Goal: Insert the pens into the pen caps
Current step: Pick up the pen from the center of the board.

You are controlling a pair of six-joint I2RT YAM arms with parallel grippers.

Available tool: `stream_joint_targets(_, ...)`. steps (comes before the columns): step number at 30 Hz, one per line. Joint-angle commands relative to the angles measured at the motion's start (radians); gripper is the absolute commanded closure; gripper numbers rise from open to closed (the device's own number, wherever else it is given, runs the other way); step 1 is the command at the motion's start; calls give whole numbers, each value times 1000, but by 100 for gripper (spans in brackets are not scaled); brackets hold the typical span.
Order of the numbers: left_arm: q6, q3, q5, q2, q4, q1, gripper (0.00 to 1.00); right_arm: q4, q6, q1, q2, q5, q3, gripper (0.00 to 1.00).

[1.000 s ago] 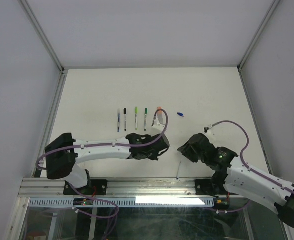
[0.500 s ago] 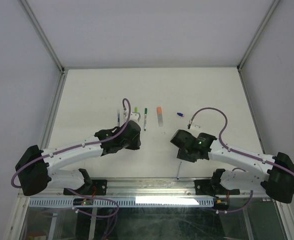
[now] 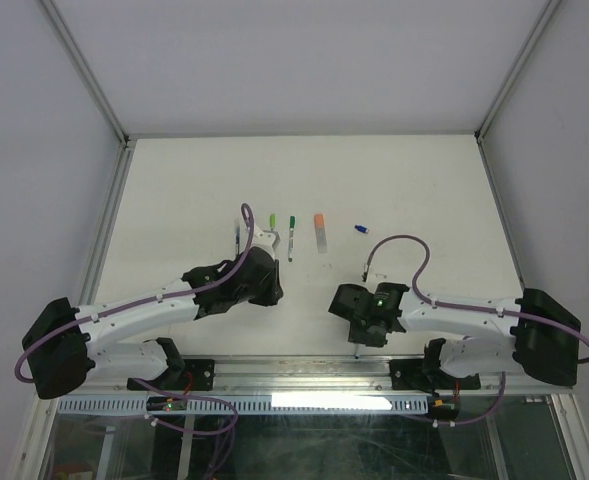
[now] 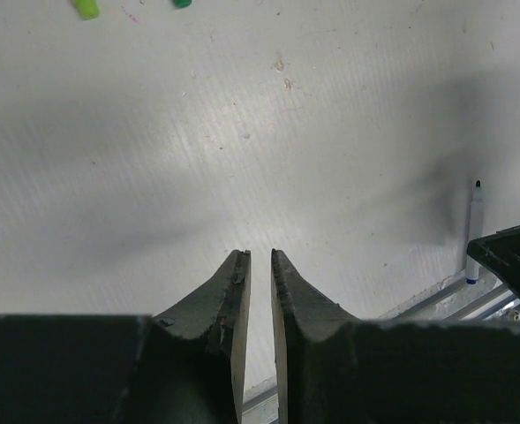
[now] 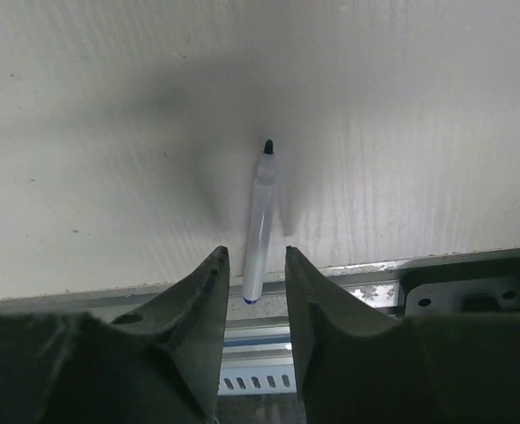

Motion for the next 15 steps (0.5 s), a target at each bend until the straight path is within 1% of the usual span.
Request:
stream_joint_targets(1, 3, -7, 23, -47, 57, 4, 84, 24, 48, 18, 46, 5, 12, 67)
stream_joint_targets(3, 0, -10, 22, -51, 57, 5, 84, 22, 49, 24, 68, 10, 11, 69)
stream_joint_targets(7, -4, -11, 24, -50, 57, 4, 84, 29, 45, 31, 107, 17, 7, 80)
stream_joint_targets(9, -5, -12, 24, -53, 57, 4, 84, 41, 35, 35, 116, 18, 7, 82)
stream_joint_targets(12, -7, -16, 23, -56, 57, 4, 84, 93, -39, 60, 129, -4, 17, 88)
stream_joint_targets(15, -10, -20, 23, -57, 59, 4, 84, 111, -100, 100, 164, -27, 47, 90)
